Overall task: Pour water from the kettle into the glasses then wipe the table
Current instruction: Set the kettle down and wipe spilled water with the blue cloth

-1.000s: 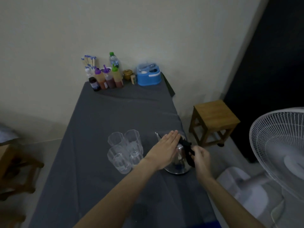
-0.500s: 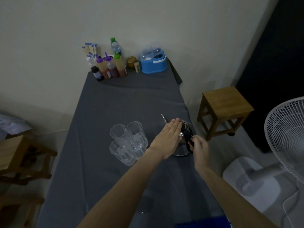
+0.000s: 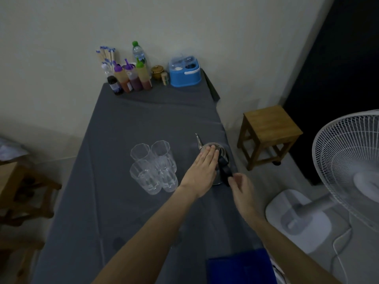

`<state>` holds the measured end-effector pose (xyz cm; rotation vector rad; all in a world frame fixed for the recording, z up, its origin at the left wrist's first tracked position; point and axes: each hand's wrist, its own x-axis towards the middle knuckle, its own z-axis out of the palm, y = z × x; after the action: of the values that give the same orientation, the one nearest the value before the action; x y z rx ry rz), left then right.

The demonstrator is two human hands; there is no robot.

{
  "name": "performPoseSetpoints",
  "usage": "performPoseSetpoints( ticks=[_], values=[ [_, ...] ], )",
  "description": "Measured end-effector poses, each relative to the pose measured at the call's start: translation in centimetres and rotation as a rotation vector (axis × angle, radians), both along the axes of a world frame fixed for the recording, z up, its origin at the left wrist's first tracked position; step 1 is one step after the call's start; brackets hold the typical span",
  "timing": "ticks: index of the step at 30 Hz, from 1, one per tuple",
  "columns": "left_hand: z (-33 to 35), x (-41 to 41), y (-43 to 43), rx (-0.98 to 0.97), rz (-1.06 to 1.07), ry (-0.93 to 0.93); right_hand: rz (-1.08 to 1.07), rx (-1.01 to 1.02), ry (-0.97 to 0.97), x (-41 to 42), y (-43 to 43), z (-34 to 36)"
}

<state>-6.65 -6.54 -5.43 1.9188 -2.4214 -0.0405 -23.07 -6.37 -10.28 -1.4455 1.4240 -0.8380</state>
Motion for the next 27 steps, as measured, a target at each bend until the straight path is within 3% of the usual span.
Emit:
performPoseSetpoints(
  ticks=[4, 9, 14, 17, 27],
  values=[
    [-1.3, -0.5, 5.6, -0.008, -0.020, 0.194, 0.139, -0.137, 0.360, -2.7, 8.8, -3.2],
    [-8.4, -1.4, 15.0, 0.084, -0.042, 0.160, 0.273, -0.329, 0.532, -5.1, 18.5, -6.8],
    [-12.8, -2.1, 21.7, 0.200, -0.085, 0.129, 0.313, -0.125, 0.800, -6.3, 23.2, -8.1],
    [-13.4, -1.8, 23.3, 0.170, -0.100, 0.073, 0.267, -0.045, 0.944, -6.1, 24.5, -8.3],
    [-14.7, 3.6, 30.8, 0.090, -0.067, 0.088, 0.256, -0.089, 1.136, -4.4, 23.5, -9.4]
  ],
)
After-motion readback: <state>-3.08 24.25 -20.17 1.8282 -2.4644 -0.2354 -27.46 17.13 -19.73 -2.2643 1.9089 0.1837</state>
